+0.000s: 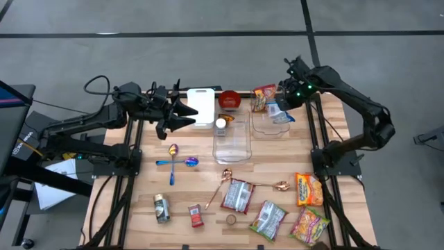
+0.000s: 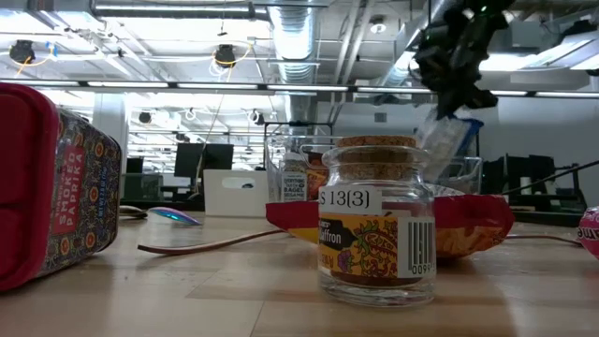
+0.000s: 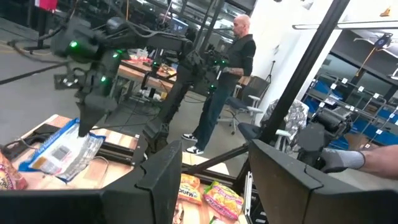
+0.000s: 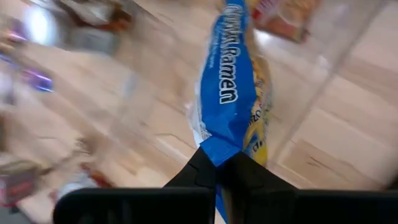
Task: Pick & Place Food Item
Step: Put the blue noodle pack into the right transparent bin
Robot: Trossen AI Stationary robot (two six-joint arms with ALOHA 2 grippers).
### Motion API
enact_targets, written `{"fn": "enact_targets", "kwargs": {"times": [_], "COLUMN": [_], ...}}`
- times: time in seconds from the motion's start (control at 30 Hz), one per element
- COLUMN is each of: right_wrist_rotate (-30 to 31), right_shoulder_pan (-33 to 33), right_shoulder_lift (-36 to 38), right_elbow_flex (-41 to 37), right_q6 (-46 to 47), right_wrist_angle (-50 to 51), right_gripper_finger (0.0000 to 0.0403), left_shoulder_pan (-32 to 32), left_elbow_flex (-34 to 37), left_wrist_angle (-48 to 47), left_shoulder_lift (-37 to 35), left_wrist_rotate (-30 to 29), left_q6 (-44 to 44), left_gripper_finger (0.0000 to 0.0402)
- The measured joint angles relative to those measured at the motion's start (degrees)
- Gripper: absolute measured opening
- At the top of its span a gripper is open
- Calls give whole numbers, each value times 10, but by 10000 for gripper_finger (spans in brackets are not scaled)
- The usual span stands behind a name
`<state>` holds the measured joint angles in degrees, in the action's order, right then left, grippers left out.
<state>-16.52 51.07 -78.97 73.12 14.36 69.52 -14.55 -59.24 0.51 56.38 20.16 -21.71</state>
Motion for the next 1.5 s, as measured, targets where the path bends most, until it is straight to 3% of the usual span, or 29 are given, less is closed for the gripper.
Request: {"fn": "enact_targets", "kwargs": {"times": [0.63,1.0,1.2,1.5], "right_wrist_rotate": [46,19,-2,-31], "right_shoulder_pan": [-13,-60,-93,-105], "right_shoulder_lift": [-125,-172,-196,-179], "right_elbow_flex": [0,0,0,0], "right_q6": [-14,22,37,77], "right_wrist_angle": [11,-59,-110,-169], "right_gripper_finger": [0,10,42,129], "left_shoulder_pan": [0,0,0,5], "left_elbow_flex": [0,0,0,0], "left_wrist_angle": [0,-1,-1,-1], "left_shoulder_lift": [-1,-1,-1,-1], "left_wrist_rotate": [1,1,1,0], "left_q6": [0,0,-1,-2], "left_gripper_finger": [182,182,182,182]}}
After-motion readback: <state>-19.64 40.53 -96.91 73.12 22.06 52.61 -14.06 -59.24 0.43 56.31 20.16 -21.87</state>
